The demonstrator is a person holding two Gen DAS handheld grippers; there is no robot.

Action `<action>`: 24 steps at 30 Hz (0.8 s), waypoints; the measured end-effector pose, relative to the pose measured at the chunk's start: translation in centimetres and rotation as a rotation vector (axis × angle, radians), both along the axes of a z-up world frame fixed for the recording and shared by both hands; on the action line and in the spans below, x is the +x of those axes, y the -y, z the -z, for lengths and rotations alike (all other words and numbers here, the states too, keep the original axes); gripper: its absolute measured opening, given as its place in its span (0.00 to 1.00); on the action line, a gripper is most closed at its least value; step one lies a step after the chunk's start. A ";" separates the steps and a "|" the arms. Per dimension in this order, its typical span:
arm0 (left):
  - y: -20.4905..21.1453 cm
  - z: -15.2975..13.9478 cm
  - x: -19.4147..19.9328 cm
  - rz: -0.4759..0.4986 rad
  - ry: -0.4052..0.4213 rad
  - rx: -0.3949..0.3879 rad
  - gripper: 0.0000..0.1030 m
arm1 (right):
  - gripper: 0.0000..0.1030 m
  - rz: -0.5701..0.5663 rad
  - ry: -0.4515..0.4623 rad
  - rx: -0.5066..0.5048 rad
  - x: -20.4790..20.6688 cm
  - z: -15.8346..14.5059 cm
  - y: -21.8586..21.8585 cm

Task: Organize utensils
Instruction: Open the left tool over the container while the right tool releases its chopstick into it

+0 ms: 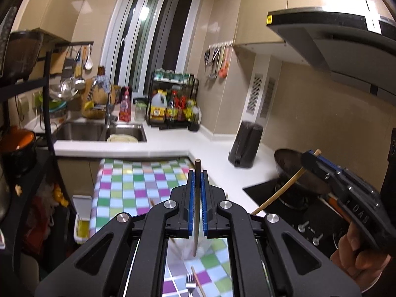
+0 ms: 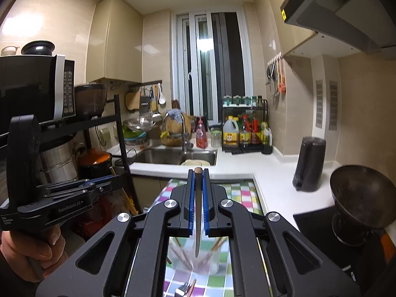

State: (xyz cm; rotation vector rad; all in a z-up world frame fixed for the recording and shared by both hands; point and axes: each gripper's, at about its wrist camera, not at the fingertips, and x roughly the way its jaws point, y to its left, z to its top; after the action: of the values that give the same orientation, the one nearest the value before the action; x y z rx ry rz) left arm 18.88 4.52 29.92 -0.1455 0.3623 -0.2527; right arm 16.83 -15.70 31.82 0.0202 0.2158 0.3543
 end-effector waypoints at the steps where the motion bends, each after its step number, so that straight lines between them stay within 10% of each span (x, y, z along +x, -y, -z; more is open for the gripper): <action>1: 0.0 -0.2 0.7 -0.008 0.011 0.005 0.05 | 0.06 0.001 0.009 -0.001 0.5 -0.2 -0.3; 24: 1.1 10.0 9.3 -0.016 -0.128 0.055 0.06 | 0.07 0.060 -0.173 -0.095 9.8 9.9 -3.0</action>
State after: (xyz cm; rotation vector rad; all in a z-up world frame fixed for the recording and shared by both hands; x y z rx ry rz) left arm 28.14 3.37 19.88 -0.1102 0.4949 -0.2180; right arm 26.66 -12.71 21.94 -0.0359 0.4022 0.2821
